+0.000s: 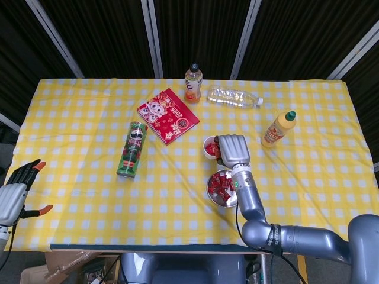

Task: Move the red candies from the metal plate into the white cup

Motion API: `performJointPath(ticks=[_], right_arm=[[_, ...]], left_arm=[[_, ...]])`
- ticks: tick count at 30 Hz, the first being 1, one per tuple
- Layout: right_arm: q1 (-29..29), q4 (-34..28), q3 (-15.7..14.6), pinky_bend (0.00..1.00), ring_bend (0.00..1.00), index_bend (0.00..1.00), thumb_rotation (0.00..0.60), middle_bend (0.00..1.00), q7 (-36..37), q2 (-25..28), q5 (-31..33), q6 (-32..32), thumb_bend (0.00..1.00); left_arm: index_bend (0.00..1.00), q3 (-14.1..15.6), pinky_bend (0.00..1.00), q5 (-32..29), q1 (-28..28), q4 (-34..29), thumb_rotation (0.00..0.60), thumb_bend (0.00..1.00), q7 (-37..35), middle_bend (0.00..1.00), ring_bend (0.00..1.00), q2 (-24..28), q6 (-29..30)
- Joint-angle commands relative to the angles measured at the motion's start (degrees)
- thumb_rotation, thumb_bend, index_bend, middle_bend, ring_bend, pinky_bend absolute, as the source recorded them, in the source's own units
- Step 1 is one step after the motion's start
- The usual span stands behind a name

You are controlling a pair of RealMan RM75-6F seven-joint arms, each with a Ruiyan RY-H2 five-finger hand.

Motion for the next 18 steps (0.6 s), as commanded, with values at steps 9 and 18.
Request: performJointPath(ticks=[9,18], right_arm=[[4.4,13.1,-0.4,0.88,0.77,0.53,0.6,0.78,1.3,-4.6,4.5,-6.9,0.61],[4.6,15.0,-2.0,0.88,0.77,0.34,0.6,0.78,2.1,-5.1,4.6,-7.9,0.44]], left_arm=[[0.0,-0.1,0.0,-0.5,-0.2,-0.1,0.6,0.03,0.1,0.0,0.0,0.1,-0.7],[0.0,0.1,0.0,-0.5,-0.3,0.0,0.6,0.03,-0.3,0.0,0.0,0.4,-0.9]])
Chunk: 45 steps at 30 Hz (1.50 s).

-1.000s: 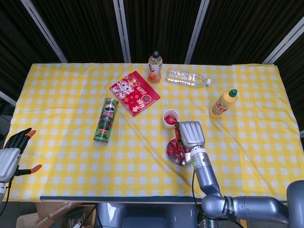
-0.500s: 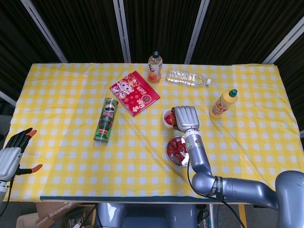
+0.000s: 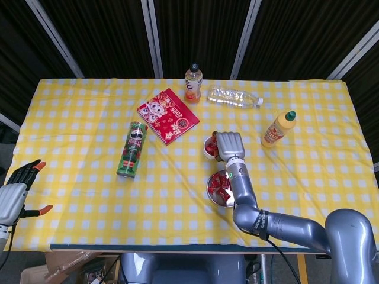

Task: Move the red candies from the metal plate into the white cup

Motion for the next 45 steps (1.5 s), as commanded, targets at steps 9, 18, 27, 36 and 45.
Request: performJointPath(ticks=[9,18,27,36,45], right_arm=[[-0.2,-4.6,-0.4,0.88,0.77,0.31,0.6,0.78,1.5,1.5,-3.0,2.7,0.42],[-2.3,-16.5,-1.4,0.88,0.77,0.31,0.6,0.78,1.9,5.4,-8.7,10.1,0.42],[-7.7,-26.9,-8.2,0.88,0.77,0.29,0.6,0.78,0.9,8.1,-11.4,17.7,0.41],[-13.0,-27.2,-14.9,0.88,0.77,0.27,0.6,0.78,2.9,6.5,-14.0,20.4,0.29],[-15.3,-22.9,-15.8,0.88,0.77,0.27,0.6,0.78,5.7,2.8,-15.6,18.8,0.24]], left_arm=[[0.0,-0.1,0.0,0.0,0.1,-0.4,0.6,0.03,0.2,0.0,0.0,0.0,0.3],[0.0,-0.1,0.0,0.2,0.1,-0.5,0.6,0.03,0.2,0.0,0.0,-0.1,0.7],[0.0,-0.1,0.0,1.2,0.5,0.0,0.6,0.03,-0.3,0.0,0.0,-0.3,1.8],[0.0,0.0,0.0,2.3,1.0,0.9,0.6,0.03,-0.8,0.0,0.0,-0.6,3.3],[0.0,0.0,0.0,2.9,1.3,1.4,0.6,0.03,-0.6,0.0,0.0,-1.1,4.3]])
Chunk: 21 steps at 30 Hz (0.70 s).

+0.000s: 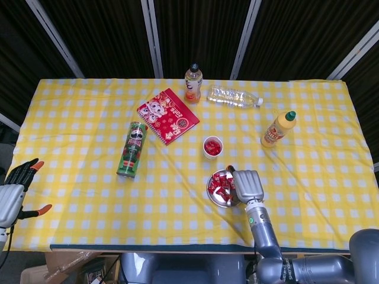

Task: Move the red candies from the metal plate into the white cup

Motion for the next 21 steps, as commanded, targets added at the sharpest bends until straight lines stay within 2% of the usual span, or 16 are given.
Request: performJointPath(ticks=[1,21], right_arm=[[-0.5,1.4,0.3,0.88,0.77,0.27,0.6,0.78,0.7,-1.4,-0.1,-1.0,0.24],[-1.0,9.7,3.4,0.88,0.77,0.27,0.6,0.78,2.2,-6.2,3.1,-7.8,0.24]], left_arm=[[0.0,0.0,0.0,0.0,0.0,-0.1,0.6,0.03,0.1,0.0,0.0,-0.1,0.0],[0.0,0.0,0.0,-0.9,-0.4,-0.5,0.6,0.03,-0.5,0.0,0.0,0.5,-1.5]])
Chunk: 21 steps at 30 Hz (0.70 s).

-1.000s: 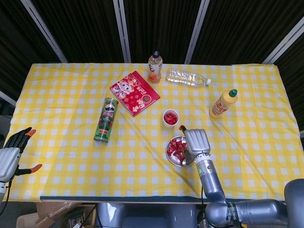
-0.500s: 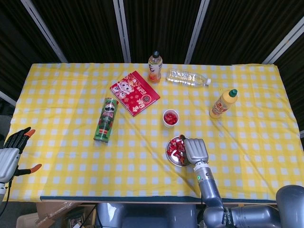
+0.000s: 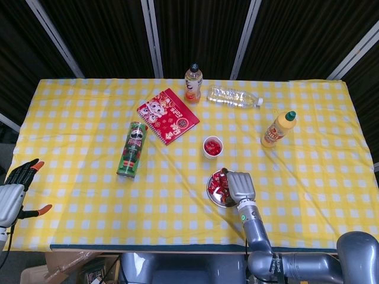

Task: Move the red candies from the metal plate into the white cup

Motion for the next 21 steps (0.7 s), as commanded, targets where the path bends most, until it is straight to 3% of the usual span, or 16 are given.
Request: performJointPath(ticks=[1,7,9,14,21], right_arm=[[-0.3,1.0,0.2,0.88,0.77,0.27,0.6,0.78,0.6,-0.5,0.5,-1.2,0.24],[-0.6,2.9,0.1,0.88,0.77,0.37,0.6,0.78,1.5,-1.7,0.4,-3.2,0.25],[-0.6,3.6,0.1,0.88,0.77,0.43,0.6,0.78,1.7,-2.2,0.3,-3.7,0.29],[-1.0,5.2,0.5,0.88,0.77,0.57,0.6,0.78,3.1,-3.1,-0.8,-4.6,0.54],[-1.8,6.3,0.8,0.88,0.77,0.62,0.6,0.78,4.7,-3.2,-2.8,-4.9,0.61]], left_arm=[[0.0,0.0,0.0,0.0,-0.1,-0.1,0.6,0.03,0.1,0.0,0.0,0.0,-0.1],[0.0,-0.1,0.0,-0.3,-0.1,-0.5,0.6,0.03,0.6,0.0,0.0,0.1,-0.2],[0.0,-0.1,0.0,-0.4,-0.1,-0.5,0.6,0.03,0.6,0.0,0.0,0.1,-0.2],[0.0,-0.2,0.0,-0.6,-0.1,-0.6,0.6,0.03,0.7,0.0,0.0,0.0,-0.2],[0.0,-0.1,0.0,-0.6,-0.1,-0.5,0.6,0.03,0.6,0.0,0.0,0.0,-0.3]])
